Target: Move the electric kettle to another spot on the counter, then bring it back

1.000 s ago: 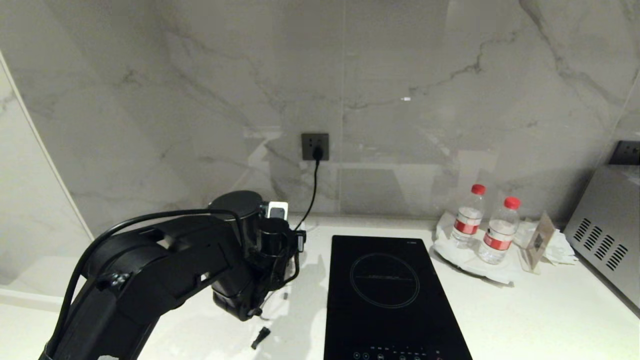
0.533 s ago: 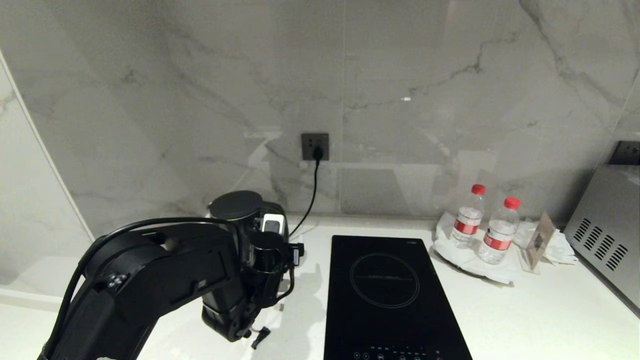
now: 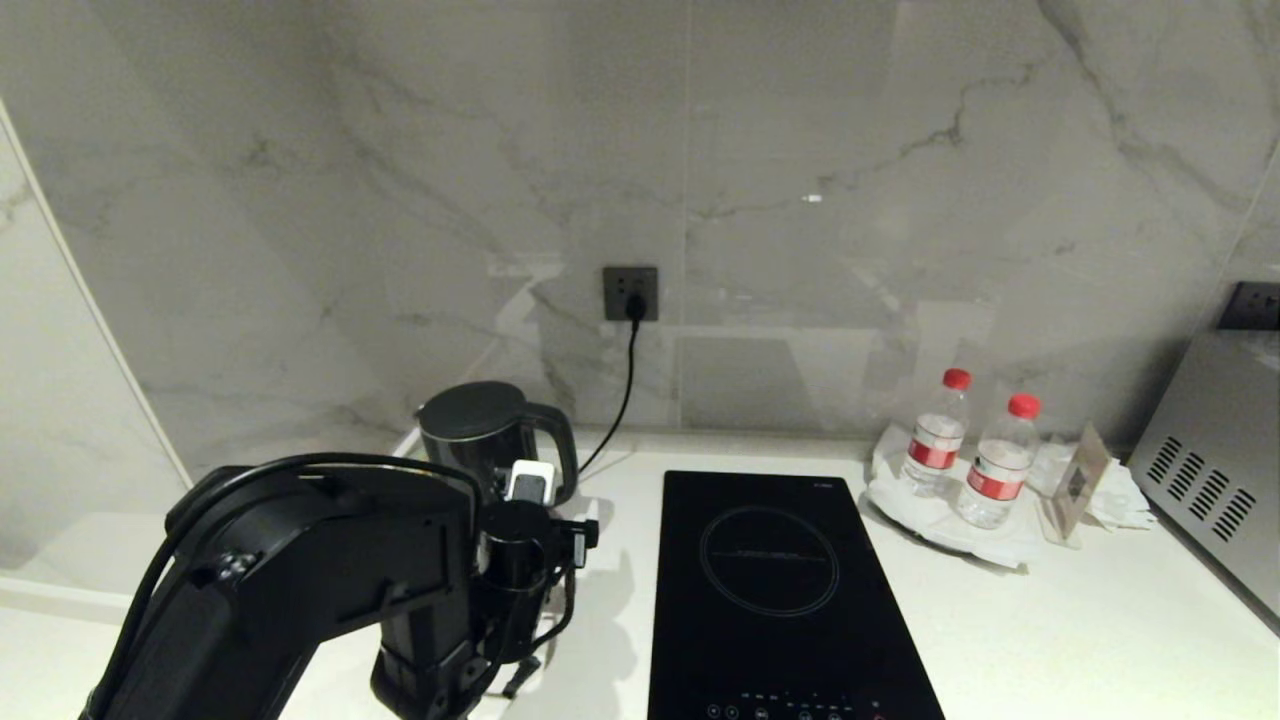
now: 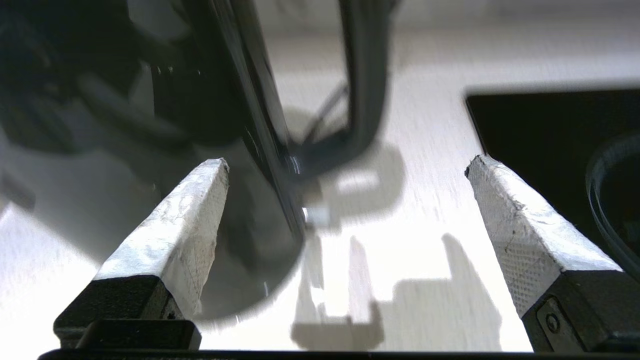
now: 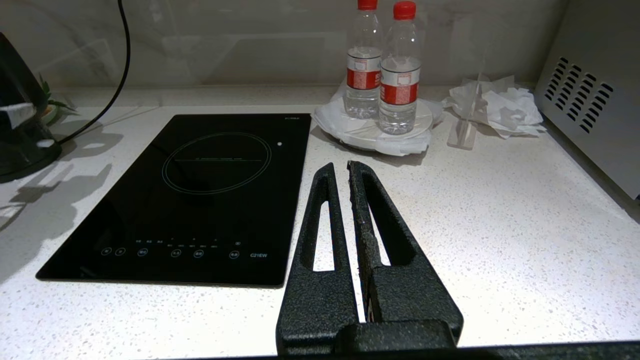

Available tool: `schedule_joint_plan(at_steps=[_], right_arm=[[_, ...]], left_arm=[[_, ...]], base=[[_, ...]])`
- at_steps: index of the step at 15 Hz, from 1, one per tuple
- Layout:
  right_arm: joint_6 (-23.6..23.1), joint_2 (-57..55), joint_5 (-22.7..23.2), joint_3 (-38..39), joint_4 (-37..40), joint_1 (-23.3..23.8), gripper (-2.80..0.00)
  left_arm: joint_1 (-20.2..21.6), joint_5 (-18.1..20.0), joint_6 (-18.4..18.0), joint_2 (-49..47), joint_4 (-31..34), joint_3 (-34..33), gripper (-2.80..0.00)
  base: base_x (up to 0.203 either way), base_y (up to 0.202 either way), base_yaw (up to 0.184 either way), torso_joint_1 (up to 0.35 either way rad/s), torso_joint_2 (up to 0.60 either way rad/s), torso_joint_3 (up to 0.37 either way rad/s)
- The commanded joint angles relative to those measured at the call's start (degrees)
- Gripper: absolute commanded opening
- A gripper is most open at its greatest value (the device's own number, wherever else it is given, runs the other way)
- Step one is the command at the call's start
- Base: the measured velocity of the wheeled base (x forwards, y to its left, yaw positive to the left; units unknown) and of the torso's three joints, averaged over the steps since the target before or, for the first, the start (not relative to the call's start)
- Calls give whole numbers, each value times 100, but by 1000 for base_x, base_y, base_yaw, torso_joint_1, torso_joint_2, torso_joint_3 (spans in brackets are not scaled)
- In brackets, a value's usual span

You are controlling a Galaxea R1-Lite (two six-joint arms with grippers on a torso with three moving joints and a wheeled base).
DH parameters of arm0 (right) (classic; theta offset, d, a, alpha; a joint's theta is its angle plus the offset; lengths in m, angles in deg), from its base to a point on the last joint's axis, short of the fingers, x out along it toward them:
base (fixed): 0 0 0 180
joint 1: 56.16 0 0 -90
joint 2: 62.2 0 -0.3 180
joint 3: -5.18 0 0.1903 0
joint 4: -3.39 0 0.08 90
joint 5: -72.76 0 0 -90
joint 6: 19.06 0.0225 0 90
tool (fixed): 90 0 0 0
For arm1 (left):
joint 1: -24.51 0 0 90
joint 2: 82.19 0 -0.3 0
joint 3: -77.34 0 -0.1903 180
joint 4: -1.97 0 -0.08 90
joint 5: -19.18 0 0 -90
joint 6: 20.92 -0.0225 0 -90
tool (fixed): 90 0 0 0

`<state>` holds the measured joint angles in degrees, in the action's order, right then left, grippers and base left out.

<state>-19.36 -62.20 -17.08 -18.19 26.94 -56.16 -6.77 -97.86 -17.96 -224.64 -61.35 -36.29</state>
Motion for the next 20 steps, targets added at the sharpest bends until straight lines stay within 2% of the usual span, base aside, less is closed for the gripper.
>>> schedule_joint_plan(at_steps=[1, 5, 7, 10, 11, 14, 17, 20], right_arm=[[-5, 0, 2, 0, -1, 0, -280], [-5, 0, 2, 0, 1, 0, -280], [-5, 0, 2, 0, -1, 0, -280], [-5, 0, 2, 0, -1, 0, -280], [-5, 0, 2, 0, -1, 0, -280], [-5, 0, 2, 0, -1, 0, -280], [-5, 0, 2, 0, -1, 0, -280], [-5, 0, 2, 0, -1, 0, -280]], left_arm=[[-101, -19, 3, -38, -96, -363, 0], [-294, -45, 68, 231, -97, -892, 0], [-356, -15, 77, 437, -97, -1362, 0], [-474, -5, 224, 819, -97, -1781, 0], [-471, -21, 226, 883, -97, -1830, -280], [-455, -27, 222, 1047, -97, -2036, -280], [-416, 87, 214, 1491, -97, -2691, -280], [-432, 173, 203, 1676, -97, -2771, -280]], base=[[0, 0, 0, 0, 0, 0], [0, 0, 0, 0, 0, 0], [0, 0, 0, 0, 0, 0], [0, 0, 0, 0, 0, 0], [0, 0, 0, 0, 0, 0], [0, 0, 0, 0, 0, 0], [0, 0, 0, 0, 0, 0], [0, 0, 0, 0, 0, 0]])
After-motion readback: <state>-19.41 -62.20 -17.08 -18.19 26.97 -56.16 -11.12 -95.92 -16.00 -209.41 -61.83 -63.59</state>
